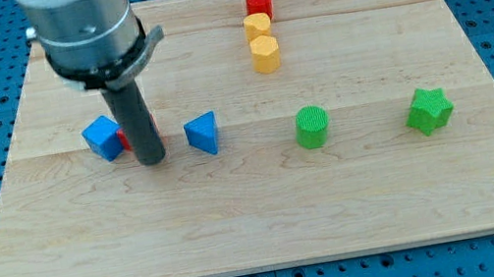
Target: Slide the red star and yellow hexagon diagonal to each other
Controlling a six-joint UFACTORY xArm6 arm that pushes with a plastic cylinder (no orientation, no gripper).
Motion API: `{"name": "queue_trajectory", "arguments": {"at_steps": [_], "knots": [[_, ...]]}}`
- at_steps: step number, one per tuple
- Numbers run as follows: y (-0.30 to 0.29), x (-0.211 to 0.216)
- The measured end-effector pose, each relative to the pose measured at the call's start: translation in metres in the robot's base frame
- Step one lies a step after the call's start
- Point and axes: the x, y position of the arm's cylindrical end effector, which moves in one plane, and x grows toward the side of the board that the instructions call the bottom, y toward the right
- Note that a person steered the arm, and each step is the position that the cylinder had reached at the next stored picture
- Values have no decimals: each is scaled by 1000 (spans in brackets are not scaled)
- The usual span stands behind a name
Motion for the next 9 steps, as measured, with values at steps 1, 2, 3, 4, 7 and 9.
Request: {"name": "queue_trajectory", "arguments": {"at_steps": [1,2,3,4,7,9], "knots": [[5,-13],[5,-40],[19,-97],[-42,-131],[-62,-75],[47,-89]]}}
